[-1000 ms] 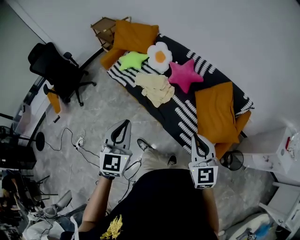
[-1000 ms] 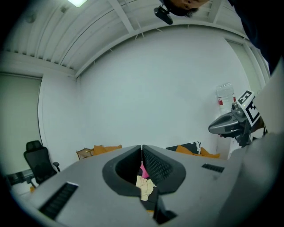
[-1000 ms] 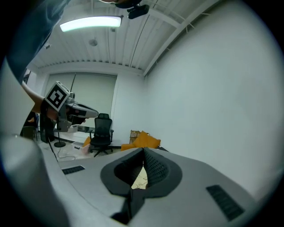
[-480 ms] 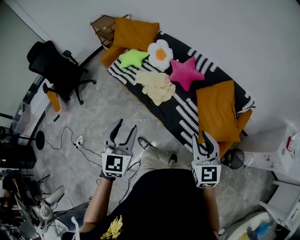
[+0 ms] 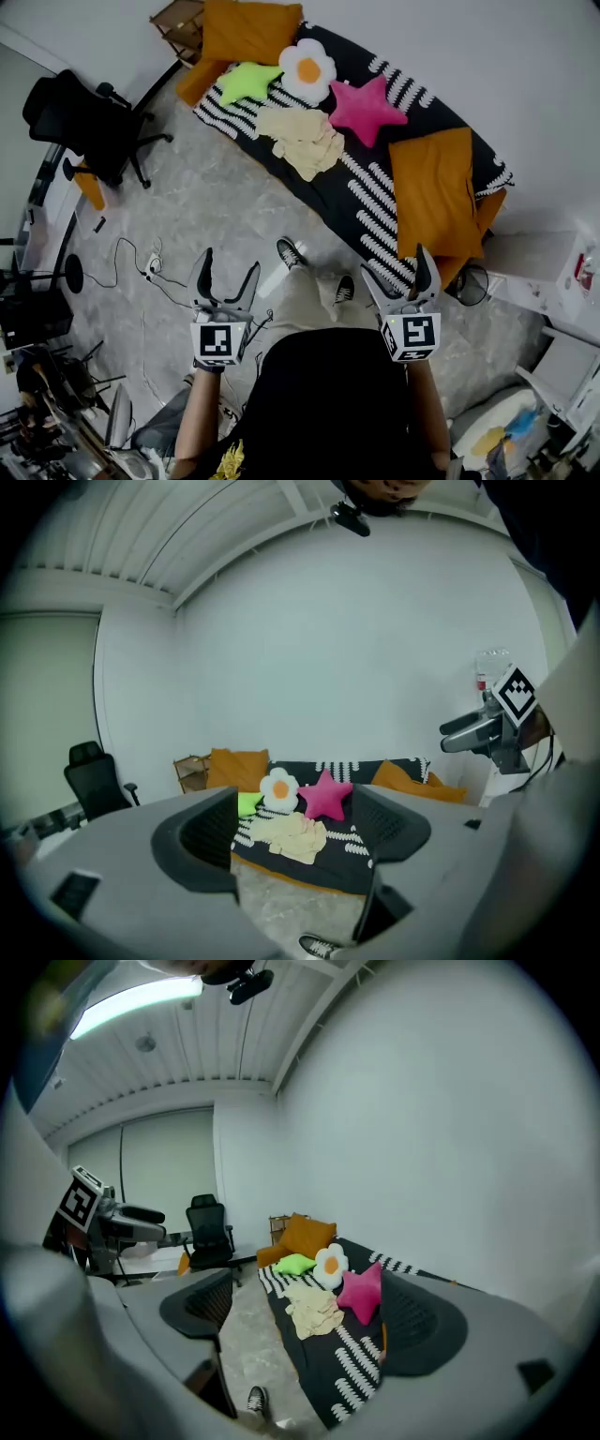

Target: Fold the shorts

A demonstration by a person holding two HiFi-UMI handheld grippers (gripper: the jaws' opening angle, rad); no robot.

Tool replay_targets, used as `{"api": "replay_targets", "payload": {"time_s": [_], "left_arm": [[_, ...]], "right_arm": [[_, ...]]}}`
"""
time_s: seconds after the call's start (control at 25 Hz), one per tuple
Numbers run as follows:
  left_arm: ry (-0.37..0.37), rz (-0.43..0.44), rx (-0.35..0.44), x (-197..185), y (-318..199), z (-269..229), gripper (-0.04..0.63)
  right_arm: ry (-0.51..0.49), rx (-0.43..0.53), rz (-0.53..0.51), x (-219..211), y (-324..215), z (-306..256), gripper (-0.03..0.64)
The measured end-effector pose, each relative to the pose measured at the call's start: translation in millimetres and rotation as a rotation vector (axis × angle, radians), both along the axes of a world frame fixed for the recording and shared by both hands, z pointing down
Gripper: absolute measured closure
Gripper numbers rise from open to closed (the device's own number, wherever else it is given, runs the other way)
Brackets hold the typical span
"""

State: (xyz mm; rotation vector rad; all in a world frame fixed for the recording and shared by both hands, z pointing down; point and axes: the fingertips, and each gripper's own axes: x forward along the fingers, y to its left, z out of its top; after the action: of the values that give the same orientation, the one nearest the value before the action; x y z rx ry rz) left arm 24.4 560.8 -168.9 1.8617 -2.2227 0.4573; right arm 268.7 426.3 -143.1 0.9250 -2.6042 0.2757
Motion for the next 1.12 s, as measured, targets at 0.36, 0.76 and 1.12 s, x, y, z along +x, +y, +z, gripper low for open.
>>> {"api": "replay_targets", "payload": {"time_s": [0.36, 0.76, 1.12], "left_arm": [[0.092, -0.018, -0.169, -132, -13, 64, 0.225], [0.102, 0.055, -0.039, -289, -87, 47, 0.227], [0.235, 0.109, -0.051, -342, -148, 62, 0.235]], "right_arm": [[0.064, -0.237, -0.01, -136, -44, 48, 0.135], [-0.004, -0.326, 0.124, -272, -95, 44, 0.183], [-0.115, -0.471, 0.277, -331, -143, 66, 0.233]]}}
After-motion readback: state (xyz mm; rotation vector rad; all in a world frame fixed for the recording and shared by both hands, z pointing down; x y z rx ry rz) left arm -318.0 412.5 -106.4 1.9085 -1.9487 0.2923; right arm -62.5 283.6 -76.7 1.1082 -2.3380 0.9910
